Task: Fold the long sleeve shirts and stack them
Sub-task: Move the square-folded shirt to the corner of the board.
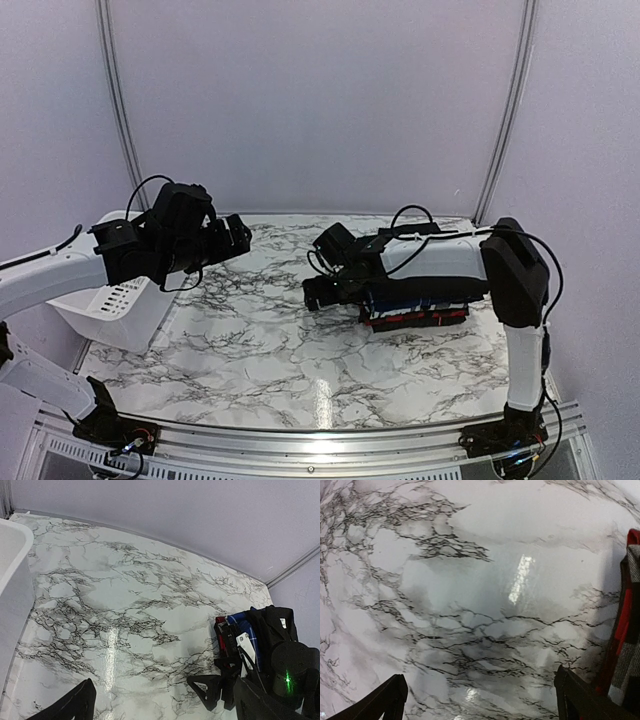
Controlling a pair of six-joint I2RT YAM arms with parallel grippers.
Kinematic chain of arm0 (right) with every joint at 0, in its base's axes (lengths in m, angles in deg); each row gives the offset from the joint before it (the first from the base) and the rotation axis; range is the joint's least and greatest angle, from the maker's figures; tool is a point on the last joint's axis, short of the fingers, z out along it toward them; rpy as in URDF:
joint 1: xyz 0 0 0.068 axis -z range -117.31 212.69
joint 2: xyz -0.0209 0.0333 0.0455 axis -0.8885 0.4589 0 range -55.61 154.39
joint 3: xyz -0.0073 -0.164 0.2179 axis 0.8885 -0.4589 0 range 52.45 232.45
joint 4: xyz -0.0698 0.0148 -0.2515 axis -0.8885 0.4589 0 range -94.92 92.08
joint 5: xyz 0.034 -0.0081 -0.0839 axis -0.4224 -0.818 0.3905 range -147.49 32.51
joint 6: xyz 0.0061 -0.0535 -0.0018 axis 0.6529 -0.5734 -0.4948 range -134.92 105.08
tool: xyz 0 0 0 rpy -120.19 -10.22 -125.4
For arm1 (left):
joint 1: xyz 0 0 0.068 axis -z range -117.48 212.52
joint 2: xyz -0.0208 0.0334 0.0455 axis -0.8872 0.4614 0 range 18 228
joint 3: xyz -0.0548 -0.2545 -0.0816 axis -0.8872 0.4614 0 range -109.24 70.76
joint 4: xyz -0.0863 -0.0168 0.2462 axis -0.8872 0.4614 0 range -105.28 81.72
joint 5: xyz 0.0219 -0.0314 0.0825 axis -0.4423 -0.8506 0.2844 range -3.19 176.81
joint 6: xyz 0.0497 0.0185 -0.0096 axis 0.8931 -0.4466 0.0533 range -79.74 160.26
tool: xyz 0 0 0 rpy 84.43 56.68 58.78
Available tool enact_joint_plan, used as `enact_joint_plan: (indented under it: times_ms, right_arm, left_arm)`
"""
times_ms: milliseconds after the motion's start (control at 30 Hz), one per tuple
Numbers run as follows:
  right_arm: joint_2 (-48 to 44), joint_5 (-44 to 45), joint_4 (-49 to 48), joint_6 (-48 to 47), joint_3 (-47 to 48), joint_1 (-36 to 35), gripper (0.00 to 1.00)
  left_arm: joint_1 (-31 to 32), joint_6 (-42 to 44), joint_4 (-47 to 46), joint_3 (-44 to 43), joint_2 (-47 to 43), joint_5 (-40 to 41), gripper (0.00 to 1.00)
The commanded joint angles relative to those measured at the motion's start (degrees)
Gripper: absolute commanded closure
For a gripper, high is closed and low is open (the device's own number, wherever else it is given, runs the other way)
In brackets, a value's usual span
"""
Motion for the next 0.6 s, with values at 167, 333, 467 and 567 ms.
enact_joint_plan:
  times_ms: [167,333,467,567]
  right_arm:
    - [-2.44,2.15,-4.51,1.54,-8.93,5.95,0.01]
    - [-4.19,2.8,-5.89,1.53,-12.61,9.01,0.02]
    - [-5.59,3.27,-6.43,0.93,-14.26,12.08,0.01]
    - [-6.78,3.38,-7.14,0.22,-15.42,15.11,0.01]
  left_arm:
    - [-0.27,-1.21,0.86,0.0,1.32,-0.21,0.01]
    - [-0.27,-1.57,0.97,-0.21,1.79,-0.67,0.01]
    - [-0.28,-1.66,0.9,-0.21,1.93,-0.83,0.01]
    - [-0.27,-1.87,0.86,-0.28,2.15,-1.09,0.01]
